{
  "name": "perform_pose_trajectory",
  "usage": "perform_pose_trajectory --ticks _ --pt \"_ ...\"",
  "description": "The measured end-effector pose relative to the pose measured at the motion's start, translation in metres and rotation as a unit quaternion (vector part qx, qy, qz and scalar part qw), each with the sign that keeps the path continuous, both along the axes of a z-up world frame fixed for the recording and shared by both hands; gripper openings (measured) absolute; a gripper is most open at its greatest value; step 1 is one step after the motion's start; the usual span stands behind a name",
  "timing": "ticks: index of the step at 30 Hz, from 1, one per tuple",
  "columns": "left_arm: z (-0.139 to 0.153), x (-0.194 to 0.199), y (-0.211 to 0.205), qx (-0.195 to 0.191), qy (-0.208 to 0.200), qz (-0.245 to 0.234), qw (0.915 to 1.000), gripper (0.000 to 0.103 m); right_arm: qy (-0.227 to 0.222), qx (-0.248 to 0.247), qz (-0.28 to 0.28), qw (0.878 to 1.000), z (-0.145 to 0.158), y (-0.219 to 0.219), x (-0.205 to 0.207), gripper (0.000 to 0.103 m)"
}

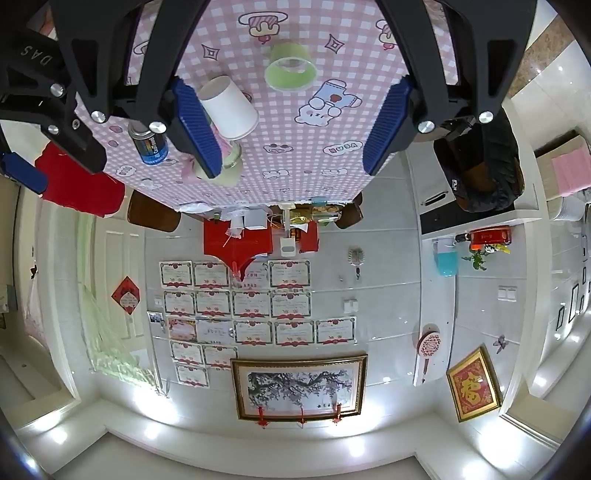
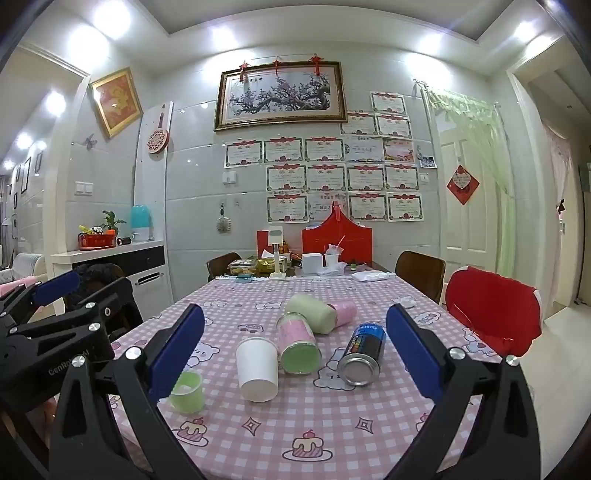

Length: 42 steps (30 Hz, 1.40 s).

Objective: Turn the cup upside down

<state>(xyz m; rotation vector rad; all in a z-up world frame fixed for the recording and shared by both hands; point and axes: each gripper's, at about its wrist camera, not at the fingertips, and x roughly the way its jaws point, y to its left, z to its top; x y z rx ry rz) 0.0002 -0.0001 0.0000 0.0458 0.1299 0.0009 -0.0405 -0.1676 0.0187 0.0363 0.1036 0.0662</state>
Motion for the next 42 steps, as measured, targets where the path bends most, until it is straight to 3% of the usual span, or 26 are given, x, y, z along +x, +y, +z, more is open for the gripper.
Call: perform_pose_trajectory --ticks 9,15,23,42 --pt "-0.001 0.001 -0.002 0.005 0.004 0.000 1.0000 0.078 0.003 0.004 0.000 1.000 -0.001 -0.001 0.000 0.095" --pt "-0.003 0.002 -0.003 0.010 0.003 0.028 0.9996 0.078 0.010 0.004 0.010 1.000 -0.007 -0.002 0.008 0.095" --pt "-0.004 0.004 0.007 0.003 0.003 0.068 0.9977 0.078 0.025 0.015 0.053 0.998 -0.008 0.006 0.024 0.095" --pt "-0.005 0.014 0.022 -0.005 0.023 0.098 0.9949 0.078 0.033 0.021 0.117 0.992 -0.009 0.022 0.040 0.095"
